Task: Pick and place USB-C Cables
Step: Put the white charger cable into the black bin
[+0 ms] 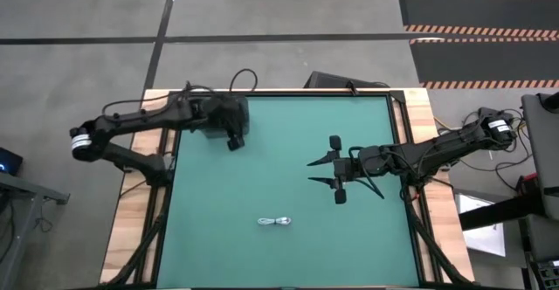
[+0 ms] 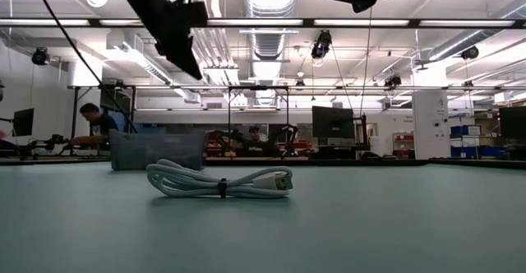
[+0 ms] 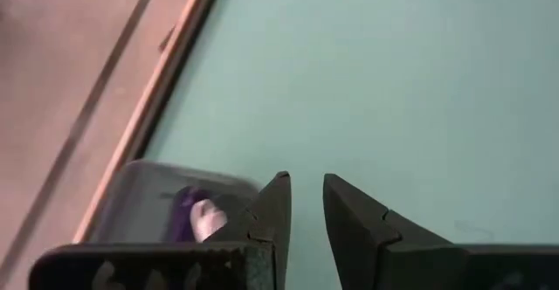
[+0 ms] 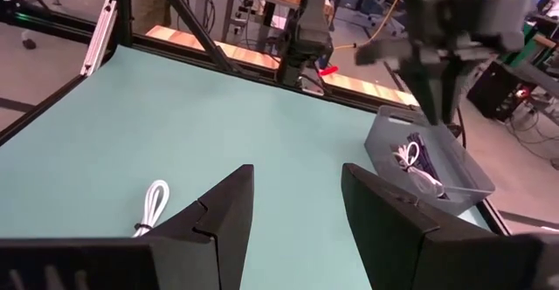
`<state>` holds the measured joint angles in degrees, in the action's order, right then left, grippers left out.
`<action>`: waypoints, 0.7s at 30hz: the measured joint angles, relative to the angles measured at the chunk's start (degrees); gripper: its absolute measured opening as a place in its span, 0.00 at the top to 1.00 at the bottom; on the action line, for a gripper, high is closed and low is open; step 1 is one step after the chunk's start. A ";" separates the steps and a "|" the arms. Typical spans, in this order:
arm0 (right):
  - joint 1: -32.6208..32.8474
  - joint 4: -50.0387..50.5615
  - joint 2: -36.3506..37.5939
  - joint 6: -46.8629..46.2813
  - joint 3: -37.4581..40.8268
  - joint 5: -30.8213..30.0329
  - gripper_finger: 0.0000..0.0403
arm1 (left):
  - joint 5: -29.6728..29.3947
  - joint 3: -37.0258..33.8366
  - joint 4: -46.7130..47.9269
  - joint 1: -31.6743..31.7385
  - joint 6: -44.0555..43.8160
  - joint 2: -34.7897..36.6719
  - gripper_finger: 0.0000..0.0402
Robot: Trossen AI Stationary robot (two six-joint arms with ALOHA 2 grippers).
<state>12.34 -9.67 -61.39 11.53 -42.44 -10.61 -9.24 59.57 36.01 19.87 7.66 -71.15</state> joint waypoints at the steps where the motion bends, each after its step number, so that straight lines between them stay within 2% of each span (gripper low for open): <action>1: 0.00 -0.02 0.00 0.08 0.00 0.00 0.59 | 0.00 -0.02 0.01 -1.59 -1.18 0.41 0.86; 12: 0.00 -1.73 0.00 2.53 -0.18 0.00 0.59 | 0.00 -0.04 -1.48 -19.49 -16.35 0.27 0.86; 21: 0.00 -1.82 0.00 4.72 -1.11 0.04 0.59 | -0.14 -0.09 -5.12 -32.11 -27.91 -4.90 0.86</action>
<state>12.34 -11.49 -61.39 16.25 -43.55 -10.57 -9.38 59.48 30.89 -12.24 -20.25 -76.05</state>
